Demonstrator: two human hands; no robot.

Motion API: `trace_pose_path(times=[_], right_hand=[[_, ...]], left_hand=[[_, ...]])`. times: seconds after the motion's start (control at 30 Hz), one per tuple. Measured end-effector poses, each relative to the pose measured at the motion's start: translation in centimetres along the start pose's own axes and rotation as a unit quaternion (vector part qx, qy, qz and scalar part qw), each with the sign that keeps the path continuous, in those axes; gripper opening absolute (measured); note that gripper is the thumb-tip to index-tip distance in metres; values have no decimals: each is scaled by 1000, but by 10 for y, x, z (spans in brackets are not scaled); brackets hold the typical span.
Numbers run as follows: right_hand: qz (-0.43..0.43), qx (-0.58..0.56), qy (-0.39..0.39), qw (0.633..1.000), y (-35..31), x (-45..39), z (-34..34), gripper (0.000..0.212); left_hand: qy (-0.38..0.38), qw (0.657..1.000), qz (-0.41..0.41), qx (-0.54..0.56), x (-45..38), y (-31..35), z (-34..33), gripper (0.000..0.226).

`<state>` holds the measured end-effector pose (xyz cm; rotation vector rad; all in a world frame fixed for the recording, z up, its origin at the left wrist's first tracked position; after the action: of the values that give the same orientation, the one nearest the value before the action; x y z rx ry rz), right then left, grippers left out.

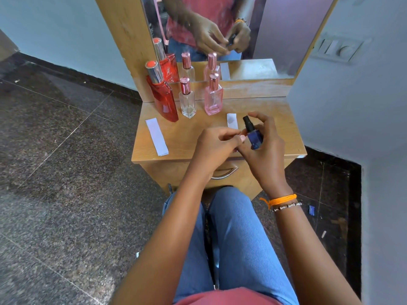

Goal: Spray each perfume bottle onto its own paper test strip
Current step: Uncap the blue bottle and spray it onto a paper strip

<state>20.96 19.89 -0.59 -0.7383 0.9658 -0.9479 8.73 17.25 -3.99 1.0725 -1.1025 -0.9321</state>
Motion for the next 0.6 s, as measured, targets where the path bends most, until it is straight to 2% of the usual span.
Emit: trace_pose_path(times=[0.13,0.27,0.37,0.5,0.6], right_hand=[[5,-26,-25,999,-7,7,-6,70],[21,-34,-25,999,-14,17,-13,59],[23,-33,-33,999,-19,19,-20,58],[35,-41,-38,998,-24,18,-22,59],[40,-47,-64,996,-27,20,-25,47]], left_hand=[[28,997,4,71,5,0,14,10],[70,988,-6,141,7,6,26,14],[75,988,-17,134,8,10,28,11],[27,995,6,101,9,6,18,15],[12,996,20,81,9,4,17,10]])
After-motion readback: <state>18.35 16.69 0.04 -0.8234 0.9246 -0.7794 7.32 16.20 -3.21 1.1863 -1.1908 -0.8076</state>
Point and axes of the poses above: each hand's wrist, its own x-axis away from the middle knuckle, its own z-axis out of the back of the hand, y = z × x, the point moved 10 cm from there along -x, towards the middle knuckle, and after that the axes turned 4 degrees about -y, right-handed, at the moved point
